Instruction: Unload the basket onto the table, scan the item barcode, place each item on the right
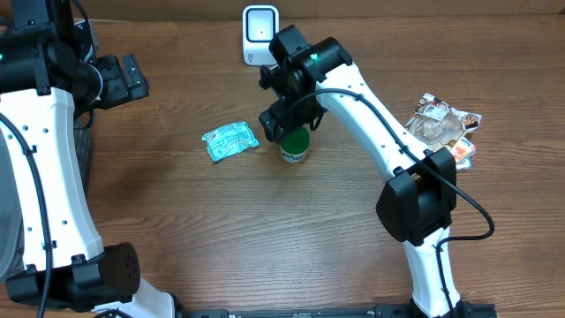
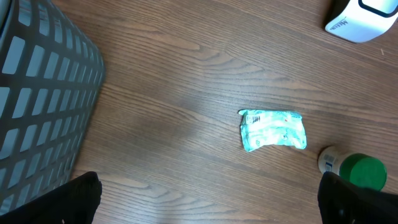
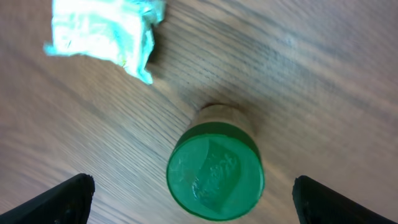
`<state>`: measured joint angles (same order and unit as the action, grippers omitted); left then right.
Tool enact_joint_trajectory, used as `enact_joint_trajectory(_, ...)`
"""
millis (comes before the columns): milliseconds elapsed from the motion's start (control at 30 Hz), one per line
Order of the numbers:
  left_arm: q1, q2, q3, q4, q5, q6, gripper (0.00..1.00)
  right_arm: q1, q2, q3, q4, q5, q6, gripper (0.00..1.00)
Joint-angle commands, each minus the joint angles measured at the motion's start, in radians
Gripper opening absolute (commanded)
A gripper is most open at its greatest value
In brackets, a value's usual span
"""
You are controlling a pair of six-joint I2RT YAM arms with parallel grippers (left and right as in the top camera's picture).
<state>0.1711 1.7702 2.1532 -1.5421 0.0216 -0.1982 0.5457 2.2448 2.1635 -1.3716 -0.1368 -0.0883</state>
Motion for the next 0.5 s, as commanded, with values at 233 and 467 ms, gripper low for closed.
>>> enact_joint_trajectory(233,-0.001,0.003,0.009,-0.002,-0.003,0.023,1.00,0.011,-0.019,-0.194,0.082,0.131,0.659,0.93)
enact_joint_trajectory(467,-0.002,0.003,0.009,-0.002,-0.003,0.022,1.00,0.008,-0.019,-0.234,0.124,0.151,0.671,0.88)
